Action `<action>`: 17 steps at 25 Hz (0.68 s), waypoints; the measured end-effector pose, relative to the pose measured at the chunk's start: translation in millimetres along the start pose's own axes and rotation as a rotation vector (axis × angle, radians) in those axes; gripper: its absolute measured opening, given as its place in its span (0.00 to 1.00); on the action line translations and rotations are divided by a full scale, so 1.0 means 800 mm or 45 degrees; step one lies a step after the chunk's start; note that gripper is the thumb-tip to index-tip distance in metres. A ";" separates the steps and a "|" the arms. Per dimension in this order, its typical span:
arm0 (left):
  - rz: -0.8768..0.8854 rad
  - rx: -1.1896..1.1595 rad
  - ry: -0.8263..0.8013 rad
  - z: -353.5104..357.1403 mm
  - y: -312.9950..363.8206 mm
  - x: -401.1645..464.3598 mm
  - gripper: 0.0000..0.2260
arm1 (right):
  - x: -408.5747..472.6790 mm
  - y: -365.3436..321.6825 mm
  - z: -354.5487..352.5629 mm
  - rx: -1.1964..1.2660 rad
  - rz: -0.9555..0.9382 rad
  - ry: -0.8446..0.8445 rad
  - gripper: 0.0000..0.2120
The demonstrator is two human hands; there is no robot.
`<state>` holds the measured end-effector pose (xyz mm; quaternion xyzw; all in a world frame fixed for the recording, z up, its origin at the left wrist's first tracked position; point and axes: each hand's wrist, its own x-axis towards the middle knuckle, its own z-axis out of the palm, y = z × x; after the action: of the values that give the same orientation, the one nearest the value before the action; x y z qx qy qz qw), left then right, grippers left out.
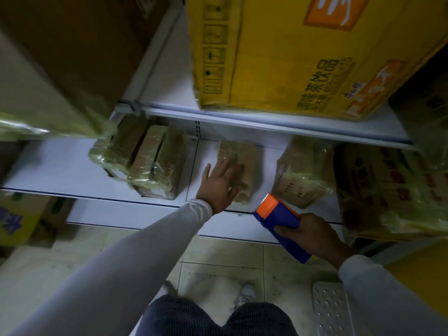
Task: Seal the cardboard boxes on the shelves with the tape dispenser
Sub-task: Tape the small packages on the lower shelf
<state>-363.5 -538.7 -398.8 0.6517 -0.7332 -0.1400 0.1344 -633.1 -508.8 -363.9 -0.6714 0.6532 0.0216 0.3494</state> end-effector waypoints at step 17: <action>-0.575 0.094 -0.164 -0.115 -0.188 -0.063 0.48 | -0.093 -0.178 0.169 0.304 0.108 0.022 0.22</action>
<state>-184.6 -508.5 -371.6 0.7935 -0.5804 -0.1808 0.0288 -459.3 -390.9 -367.2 -0.5970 0.6819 -0.0473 0.4200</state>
